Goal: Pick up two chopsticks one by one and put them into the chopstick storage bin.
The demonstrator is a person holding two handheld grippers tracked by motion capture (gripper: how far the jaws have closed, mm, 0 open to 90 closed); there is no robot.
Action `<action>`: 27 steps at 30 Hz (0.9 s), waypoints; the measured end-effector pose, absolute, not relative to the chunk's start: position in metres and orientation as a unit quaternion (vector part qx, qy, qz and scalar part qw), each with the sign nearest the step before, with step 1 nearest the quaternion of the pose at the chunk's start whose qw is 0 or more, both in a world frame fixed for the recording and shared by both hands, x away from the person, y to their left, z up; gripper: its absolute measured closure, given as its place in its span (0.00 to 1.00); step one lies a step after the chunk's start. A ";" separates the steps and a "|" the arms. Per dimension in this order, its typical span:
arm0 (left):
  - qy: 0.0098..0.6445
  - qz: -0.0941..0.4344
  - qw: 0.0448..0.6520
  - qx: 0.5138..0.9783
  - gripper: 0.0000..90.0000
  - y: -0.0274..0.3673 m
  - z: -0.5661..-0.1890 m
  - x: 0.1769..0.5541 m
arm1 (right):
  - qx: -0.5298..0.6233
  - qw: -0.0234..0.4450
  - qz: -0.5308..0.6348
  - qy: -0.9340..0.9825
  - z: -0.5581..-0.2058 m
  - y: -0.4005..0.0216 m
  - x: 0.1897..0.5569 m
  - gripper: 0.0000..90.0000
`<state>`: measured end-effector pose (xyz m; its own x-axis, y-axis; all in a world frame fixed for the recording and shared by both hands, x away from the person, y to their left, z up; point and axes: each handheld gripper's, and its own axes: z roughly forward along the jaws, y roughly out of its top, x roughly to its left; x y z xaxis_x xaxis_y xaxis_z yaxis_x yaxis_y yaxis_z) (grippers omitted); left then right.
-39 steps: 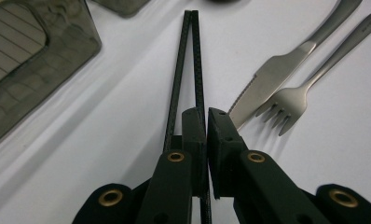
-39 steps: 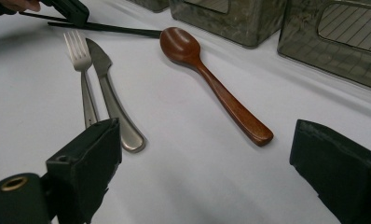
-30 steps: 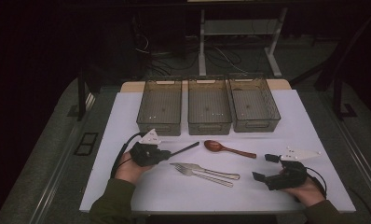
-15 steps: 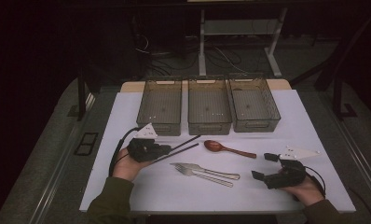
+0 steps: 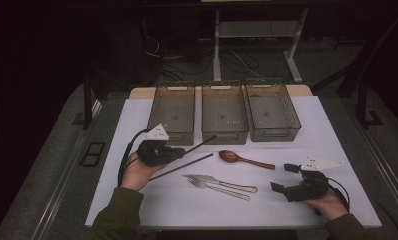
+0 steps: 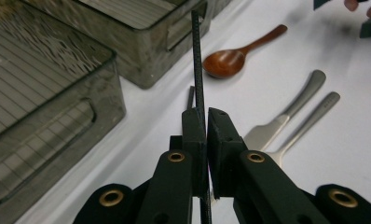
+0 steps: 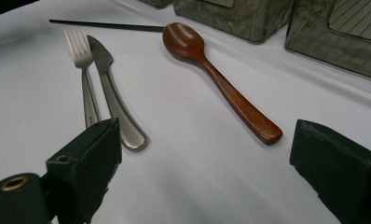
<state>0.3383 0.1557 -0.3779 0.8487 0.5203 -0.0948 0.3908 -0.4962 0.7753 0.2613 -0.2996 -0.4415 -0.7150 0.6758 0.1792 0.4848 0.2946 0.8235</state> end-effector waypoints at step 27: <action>0.340 0.112 0.441 0.823 0.95 0.163 -0.340 0.403 | 0.367 0.101 0.475 0.793 -0.440 -0.303 0.261 0.09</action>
<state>0.4026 0.1630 -0.3401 0.7432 0.6589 -0.1164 0.4619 -0.3793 0.8017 0.2605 -0.3027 -0.4398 -0.7098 0.6788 0.1885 0.4864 0.2787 0.8281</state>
